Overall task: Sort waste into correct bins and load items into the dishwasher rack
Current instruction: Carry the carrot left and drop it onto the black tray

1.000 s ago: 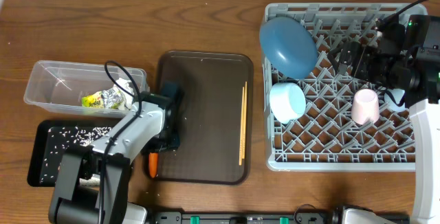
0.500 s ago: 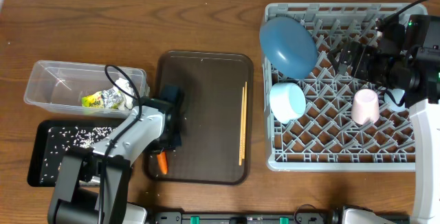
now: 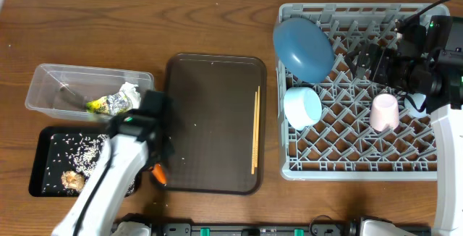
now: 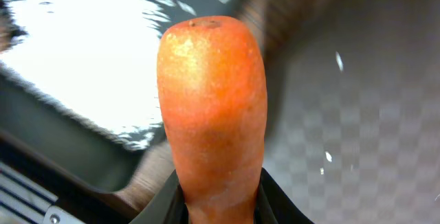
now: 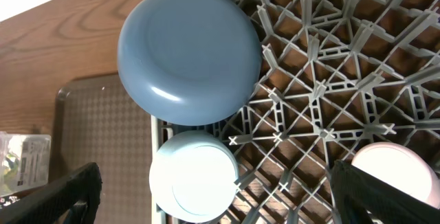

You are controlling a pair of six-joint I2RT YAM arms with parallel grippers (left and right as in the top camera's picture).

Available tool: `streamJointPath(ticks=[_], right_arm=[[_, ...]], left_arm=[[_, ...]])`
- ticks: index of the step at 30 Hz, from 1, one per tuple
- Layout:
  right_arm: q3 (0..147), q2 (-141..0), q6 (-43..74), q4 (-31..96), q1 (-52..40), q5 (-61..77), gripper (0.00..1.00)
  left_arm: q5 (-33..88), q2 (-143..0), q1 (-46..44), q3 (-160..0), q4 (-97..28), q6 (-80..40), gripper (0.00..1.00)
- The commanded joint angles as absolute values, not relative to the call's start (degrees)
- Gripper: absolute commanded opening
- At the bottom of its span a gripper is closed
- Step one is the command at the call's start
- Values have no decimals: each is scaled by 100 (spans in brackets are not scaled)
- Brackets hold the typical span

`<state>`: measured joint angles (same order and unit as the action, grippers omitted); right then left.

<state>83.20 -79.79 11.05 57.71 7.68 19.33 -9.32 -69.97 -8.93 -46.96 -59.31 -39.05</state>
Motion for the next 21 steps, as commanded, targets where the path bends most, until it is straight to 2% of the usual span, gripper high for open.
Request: streamJointPath(ticks=[1, 12, 18, 19, 21], right_arm=[[8377, -7983, 1066, 5767, 705, 1953, 99], [8377, -7983, 1068, 5830, 705, 1957, 99], [8377, -7983, 1066, 5946, 705, 1955, 99], [8377, -7983, 1066, 5948, 705, 1957, 99], [8377, -7983, 1066, 5951, 705, 1957, 99]], left_arm=[[-1522, -6600, -366, -4805, -5977, -4410, 9], [-1763, -6678, 1804, -4521, -5275, -4515, 10], [-1719, -6967, 2443, -4510, -5105, -4512, 11], [-1695, -7006, 2482, -4510, -5083, -4512, 24], [-1682, -7052, 2502, -4510, -5063, -4510, 34]])
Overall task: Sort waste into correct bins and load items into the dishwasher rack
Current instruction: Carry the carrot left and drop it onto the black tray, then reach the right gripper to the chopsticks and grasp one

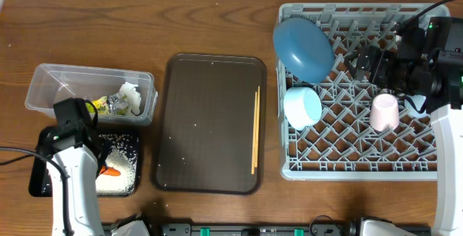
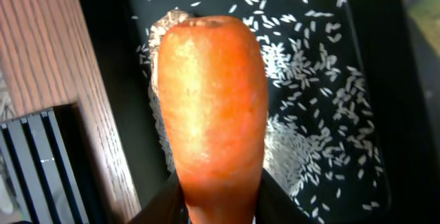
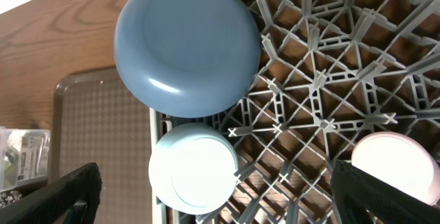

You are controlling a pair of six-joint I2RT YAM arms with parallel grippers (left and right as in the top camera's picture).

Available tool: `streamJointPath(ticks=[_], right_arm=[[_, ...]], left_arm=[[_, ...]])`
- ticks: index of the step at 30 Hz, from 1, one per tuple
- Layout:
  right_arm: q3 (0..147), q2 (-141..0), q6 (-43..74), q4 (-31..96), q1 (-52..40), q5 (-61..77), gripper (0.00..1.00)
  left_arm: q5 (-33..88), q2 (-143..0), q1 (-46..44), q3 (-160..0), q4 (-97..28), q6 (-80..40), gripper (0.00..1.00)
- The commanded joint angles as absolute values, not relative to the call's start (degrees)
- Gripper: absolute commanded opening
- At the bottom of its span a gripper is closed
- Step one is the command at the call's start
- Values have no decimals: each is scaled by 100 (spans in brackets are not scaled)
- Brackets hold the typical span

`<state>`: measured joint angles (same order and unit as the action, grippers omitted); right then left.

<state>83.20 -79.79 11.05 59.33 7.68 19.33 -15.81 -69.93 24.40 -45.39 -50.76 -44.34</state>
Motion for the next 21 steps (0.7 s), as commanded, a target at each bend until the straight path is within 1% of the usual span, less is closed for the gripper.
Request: streamJointPath(ticks=[1, 3, 5, 6, 10, 12, 15, 19, 21], right_arm=[[8377, -7983, 1066, 5951, 705, 1957, 99], [8377, -7983, 1066, 5961, 705, 1957, 99], [8377, -7983, 1066, 5961, 705, 1957, 99], [8377, -7983, 1066, 5961, 705, 1957, 99], [8377, -7983, 1066, 5977, 705, 1962, 99], [8377, -7983, 1048, 5977, 703, 2034, 99], [8377, -7983, 659, 5955, 600, 2445, 98], [8377, -7983, 652, 5933, 84, 2504, 97], [8377, -7983, 659, 5905, -336, 2451, 95]], left_arm=[[-1680, -7059, 2502, -4510, -5063, -4510, 36], [-1682, -7057, 2502, -4510, -5065, -4508, 44], [-1680, -7057, 2502, -4512, -5063, -4482, 57], [-1680, -7050, 2502, -4517, -5065, -4429, 62], [-1280, -6963, 2499, -4626, -5087, -3931, 63], [-753, -6875, 2497, -4751, -5087, -3492, 63], [-54, -6700, 2388, -4976, -5083, -2873, 63], [558, -6493, 1907, -5323, -5081, -1863, 63], [624, -6412, 1559, -5450, -5081, -1483, 63]])
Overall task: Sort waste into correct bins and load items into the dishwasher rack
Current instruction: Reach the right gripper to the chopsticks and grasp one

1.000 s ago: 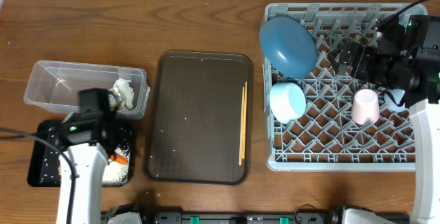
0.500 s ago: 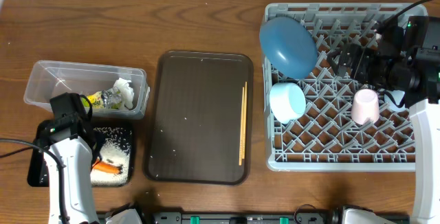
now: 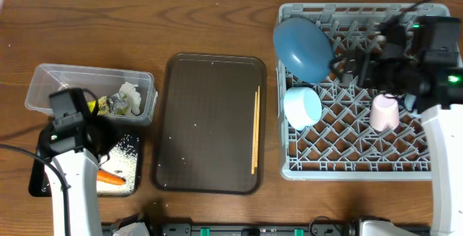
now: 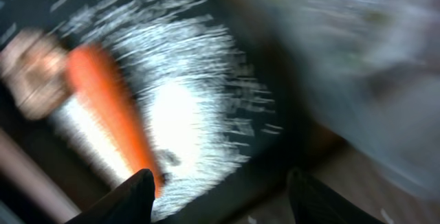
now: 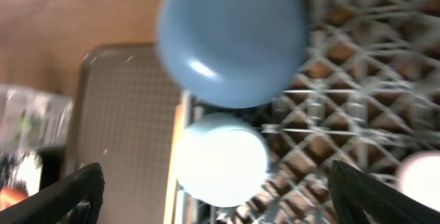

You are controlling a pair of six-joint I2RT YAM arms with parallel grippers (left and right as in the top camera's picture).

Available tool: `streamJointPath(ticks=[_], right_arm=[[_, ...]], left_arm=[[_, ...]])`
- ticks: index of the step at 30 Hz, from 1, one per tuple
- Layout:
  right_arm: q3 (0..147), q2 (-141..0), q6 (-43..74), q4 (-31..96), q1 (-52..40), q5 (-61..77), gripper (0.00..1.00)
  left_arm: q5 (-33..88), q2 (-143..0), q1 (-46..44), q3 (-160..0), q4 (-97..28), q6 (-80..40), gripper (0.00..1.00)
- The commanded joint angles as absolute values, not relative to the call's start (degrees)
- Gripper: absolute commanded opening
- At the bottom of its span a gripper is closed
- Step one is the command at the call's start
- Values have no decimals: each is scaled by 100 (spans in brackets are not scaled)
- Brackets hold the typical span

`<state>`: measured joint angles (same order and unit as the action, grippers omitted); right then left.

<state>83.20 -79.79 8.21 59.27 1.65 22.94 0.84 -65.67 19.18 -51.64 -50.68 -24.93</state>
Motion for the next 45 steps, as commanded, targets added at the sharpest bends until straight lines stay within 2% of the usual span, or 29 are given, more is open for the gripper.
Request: streamJointPath(ticks=[1, 7, 9, 15, 18, 19, 22, 31, 45], right_arm=[[8377, -7983, 661, 5870, -561, 2368, 93], [8377, -8029, 1315, 5653, -1914, 1487, 85], [8377, -8165, 1778, 5631, -2386, 1017, 80], [8377, -9111, 2915, 5616, -3404, 449, 57], [8377, -9791, 3345, 5607, -3632, 322, 51], [8377, -10027, 3546, 5605, -3653, 364, 45], [8377, -10659, 3728, 5468, -3669, 878, 32], [8377, -11725, 3997, 5343, -3673, 969, 36], [8377, -12191, 4053, 5098, -3715, 1227, 27]], left_arm=[[624, -6379, 1402, -5476, -5063, -1358, 64], [731, -6320, 593, -5481, -4853, -252, 63], [845, -6309, 425, -5518, -4700, 54, 63], [794, -6311, 362, -5677, -4353, -152, 65], [770, -6311, 362, -5677, -4333, -152, 74], [770, -6311, 362, -5675, -4338, -152, 98], [773, -6311, 362, -5671, -4353, -152, 98], [773, -6322, 362, -5649, -4405, -152, 98], [773, -6322, 362, -5649, -4405, -152, 98]])
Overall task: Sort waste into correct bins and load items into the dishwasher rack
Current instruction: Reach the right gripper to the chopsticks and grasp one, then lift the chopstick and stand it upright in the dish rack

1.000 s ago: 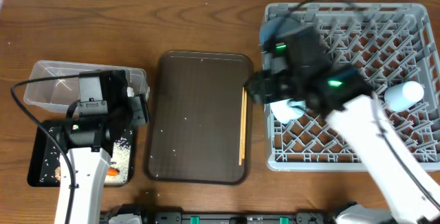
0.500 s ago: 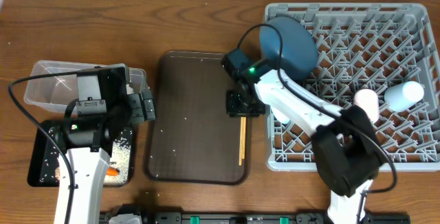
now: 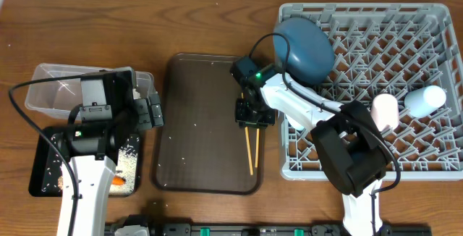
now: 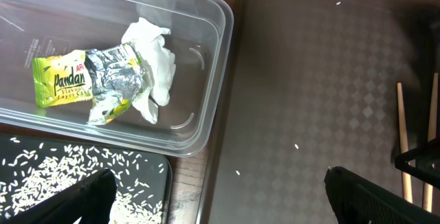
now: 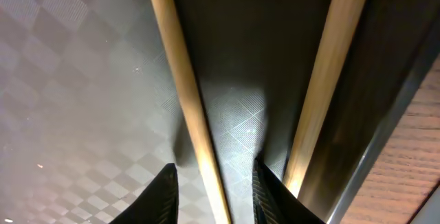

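Two wooden chopsticks [image 3: 251, 153] lie along the right side of the brown tray [image 3: 202, 84]. My right gripper [image 3: 252, 114] is low over them and open. In the right wrist view its fingers [image 5: 165, 193] straddle the left chopstick [image 5: 182, 86], and the other chopstick [image 5: 333, 73] lies outside them. My left gripper [image 3: 150, 113] is wide open and empty, over the gap between the clear bin [image 3: 51, 91] and the tray. An orange carrot [image 3: 118, 182] lies in the black tray [image 3: 43, 171] among rice.
The clear bin [image 4: 206, 80] holds a yellow-green wrapper [image 4: 75, 80] and a crumpled tissue [image 4: 155, 52]. The grey dish rack [image 3: 405, 156] at right carries a blue bowl [image 3: 304, 40], a pink cup [image 3: 383, 109] and a white cup [image 3: 427, 98]. My right arm stretches across the rack's left edge.
My right gripper has moved from above the rack down to the chopsticks on the tray. My left gripper has moved from over the black tray to the bin's right end, still open.
My left gripper held the carrot at the brown tray's front-left corner, then over the black tray. Then the carrot lay in the black tray with the gripper open. My right gripper stayed open above the rack and now straddles a chopstick.
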You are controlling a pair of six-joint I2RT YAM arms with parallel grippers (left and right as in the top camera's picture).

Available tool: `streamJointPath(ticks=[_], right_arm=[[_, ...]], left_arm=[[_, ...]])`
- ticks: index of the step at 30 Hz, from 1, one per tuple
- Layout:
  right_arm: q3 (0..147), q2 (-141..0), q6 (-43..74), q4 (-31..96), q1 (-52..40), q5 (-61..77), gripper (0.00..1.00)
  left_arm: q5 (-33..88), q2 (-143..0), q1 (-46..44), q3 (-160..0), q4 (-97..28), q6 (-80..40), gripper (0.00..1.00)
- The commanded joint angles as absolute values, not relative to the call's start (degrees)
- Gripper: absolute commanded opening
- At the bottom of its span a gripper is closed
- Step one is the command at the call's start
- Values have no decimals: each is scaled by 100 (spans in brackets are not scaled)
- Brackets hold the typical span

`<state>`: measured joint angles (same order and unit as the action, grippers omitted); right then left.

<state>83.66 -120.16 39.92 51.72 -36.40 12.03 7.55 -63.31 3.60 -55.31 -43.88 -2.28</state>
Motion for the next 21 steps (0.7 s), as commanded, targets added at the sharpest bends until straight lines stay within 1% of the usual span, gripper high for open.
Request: streamJointPath(ticks=[1, 4, 5, 6, 10, 13, 21], right_arm=[[8377, -12191, 3979, 5046, -3717, 1229, 24], [8377, -12191, 3752, 5011, -3721, 1227, 11], [8377, -12191, 3708, 5033, -3721, 1225, 8], [8377, -12191, 3680, 5041, -3721, 1225, 1], [8394, -12178, 3603, 5035, -3715, 1225, 1], [8490, -12075, 3288, 5054, -3708, 1223, 1], [8691, -10980, 2707, 5054, -3704, 1221, 1]], left_arm=[[773, -6322, 362, -5649, -4405, -152, 98], [773, -6322, 362, -5649, -4405, -152, 98], [773, -6322, 362, -5649, -4405, -152, 98], [773, -6322, 362, -5649, -4405, -152, 98], [773, -6322, 362, -5649, -4405, -152, 98], [773, -6322, 362, -5649, -4405, -152, 98], [773, -6322, 362, -5649, -4405, -152, 98]])
